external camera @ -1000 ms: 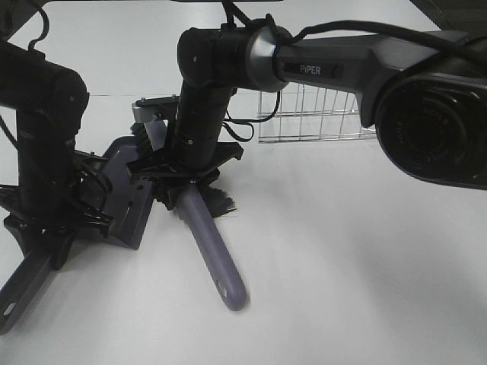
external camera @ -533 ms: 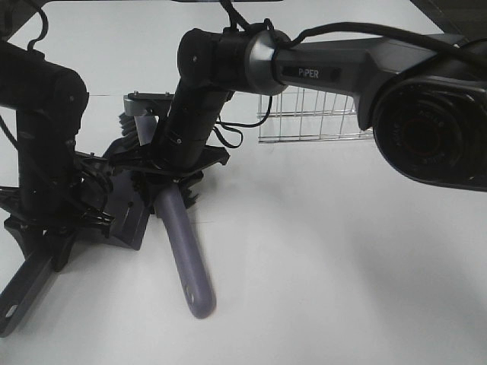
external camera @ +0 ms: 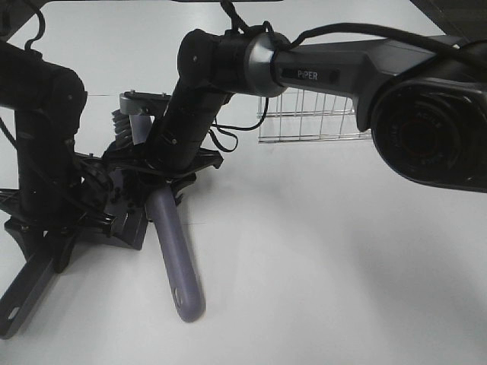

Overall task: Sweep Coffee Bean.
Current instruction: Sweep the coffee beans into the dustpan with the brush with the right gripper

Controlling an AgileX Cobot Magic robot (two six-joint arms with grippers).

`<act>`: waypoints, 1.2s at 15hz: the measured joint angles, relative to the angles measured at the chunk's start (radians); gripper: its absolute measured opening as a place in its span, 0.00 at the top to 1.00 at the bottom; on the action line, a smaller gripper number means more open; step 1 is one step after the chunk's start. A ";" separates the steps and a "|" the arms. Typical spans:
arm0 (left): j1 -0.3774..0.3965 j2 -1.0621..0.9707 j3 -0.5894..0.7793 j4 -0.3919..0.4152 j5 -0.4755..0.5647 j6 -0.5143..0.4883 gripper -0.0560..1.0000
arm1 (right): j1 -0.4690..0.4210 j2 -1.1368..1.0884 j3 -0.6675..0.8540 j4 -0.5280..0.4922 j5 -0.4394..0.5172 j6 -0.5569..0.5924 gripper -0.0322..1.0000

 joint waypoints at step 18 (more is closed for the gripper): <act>0.000 0.000 0.000 -0.005 0.001 0.000 0.65 | 0.000 -0.040 -0.067 -0.007 0.051 -0.066 0.64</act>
